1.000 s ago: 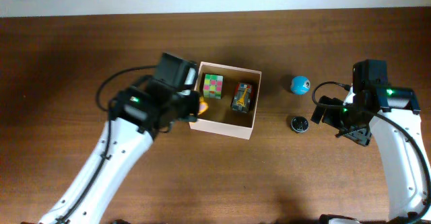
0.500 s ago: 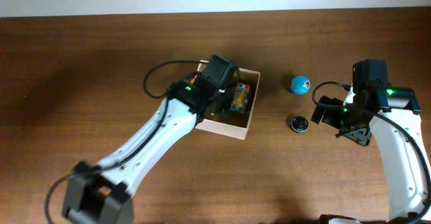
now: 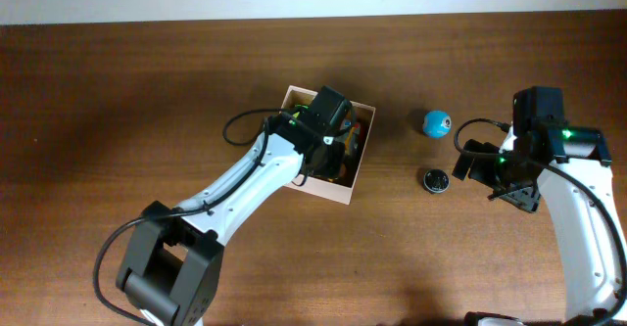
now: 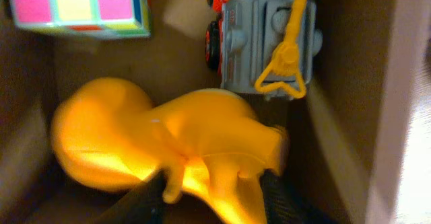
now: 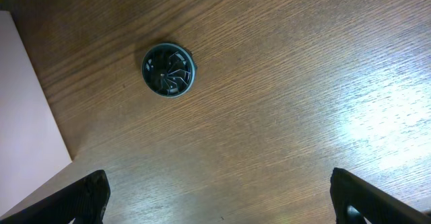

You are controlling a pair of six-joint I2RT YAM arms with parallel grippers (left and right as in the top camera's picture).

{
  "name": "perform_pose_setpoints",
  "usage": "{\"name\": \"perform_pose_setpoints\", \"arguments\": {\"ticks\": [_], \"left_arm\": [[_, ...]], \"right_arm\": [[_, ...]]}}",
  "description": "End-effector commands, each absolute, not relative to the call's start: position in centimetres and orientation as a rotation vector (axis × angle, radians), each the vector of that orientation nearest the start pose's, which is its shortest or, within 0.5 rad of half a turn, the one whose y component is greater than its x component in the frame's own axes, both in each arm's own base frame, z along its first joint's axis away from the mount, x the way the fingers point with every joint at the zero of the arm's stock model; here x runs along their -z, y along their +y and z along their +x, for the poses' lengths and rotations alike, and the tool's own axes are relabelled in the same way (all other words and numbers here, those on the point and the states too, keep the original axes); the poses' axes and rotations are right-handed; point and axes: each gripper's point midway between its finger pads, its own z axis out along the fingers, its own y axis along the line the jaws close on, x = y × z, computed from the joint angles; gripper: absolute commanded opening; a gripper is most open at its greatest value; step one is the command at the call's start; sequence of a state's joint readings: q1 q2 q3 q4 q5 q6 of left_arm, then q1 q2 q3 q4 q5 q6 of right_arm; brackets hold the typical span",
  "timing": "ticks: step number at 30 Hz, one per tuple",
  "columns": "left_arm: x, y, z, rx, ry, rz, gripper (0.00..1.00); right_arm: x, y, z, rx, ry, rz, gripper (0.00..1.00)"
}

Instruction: Pack container

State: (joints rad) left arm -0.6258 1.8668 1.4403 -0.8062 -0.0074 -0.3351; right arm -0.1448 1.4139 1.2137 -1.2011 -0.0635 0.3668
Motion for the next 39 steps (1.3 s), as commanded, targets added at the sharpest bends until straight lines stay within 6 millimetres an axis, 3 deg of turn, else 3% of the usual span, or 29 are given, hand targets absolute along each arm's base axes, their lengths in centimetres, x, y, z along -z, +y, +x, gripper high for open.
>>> {"name": "perform_pose_setpoints", "arguments": {"ticks": [1, 5, 8, 9, 11, 14, 15, 19, 21, 25, 27, 32, 39], "left_arm": [[-11.8, -25.3, 35.8, 0.219, 2.754, 0.384, 0.61], [-15.7, -24.2, 36.7, 0.116, 2.717, 0.366, 0.62], [-19.7, -22.4, 37.7, -0.015, 2.657, 0.349, 0.62], [-21.7, -21.2, 37.9, -0.078, 2.634, 0.321, 0.59], [-23.3, -20.0, 38.0, -0.109, 2.629, 0.294, 0.5], [-24.6, -17.8, 38.2, -0.133, 2.646, 0.237, 0.45], [-24.9, -16.8, 38.3, -0.144, 2.654, 0.211, 0.44], [-25.2, -12.5, 38.6, -0.199, 2.702, 0.093, 0.43], [-25.0, -10.5, 38.6, -0.227, 2.731, 0.035, 0.43], [-24.7, -7.2, 38.2, -0.274, 2.779, -0.056, 0.43], [-24.6, -6.1, 38.0, -0.291, 2.795, -0.077, 0.43], [-24.4, -4.2, 37.5, -0.317, 2.829, -0.118, 0.44], [-24.2, -3.1, 37.0, -0.338, 2.853, -0.148, 0.44]], "right_arm": [[-14.6, -3.3, 27.3, -0.101, 2.865, 0.767, 0.99], [-14.6, -3.3, 27.3, -0.1, 2.866, 0.766, 0.99], [-14.6, -2.8, 27.6, -0.148, 2.869, 0.738, 0.96], [-14.7, -2.0, 27.9, -0.202, 2.874, 0.662, 0.79], [-14.9, -1.1, 28.6, -0.238, 2.864, 0.598, 0.66], [-15.2, 0.4, 30.0, -0.255, 2.829, 0.489, 0.42], [-15.2, 1.0, 30.6, -0.26, 2.817, 0.454, 0.34], [-14.7, 4.2, 32.9, -0.288, 2.787, 0.3, 0.24], [-13.6, 5.6, 34.2, -0.301, 2.783, 0.244, 0.15], [-10.9, 7.6, 36.6, -0.347, 2.791, 0.189, 0.11], [-9.6, 8.6, 38.1, -0.405, 2.775, 0.162, 0.04], [-7.7, 10.9, 42.4, -0.545, 2.662, 0.095, 0.04], [-6.5, 15.1, 44.4, -0.799, 2.568, -0.023, 0.04]]}}
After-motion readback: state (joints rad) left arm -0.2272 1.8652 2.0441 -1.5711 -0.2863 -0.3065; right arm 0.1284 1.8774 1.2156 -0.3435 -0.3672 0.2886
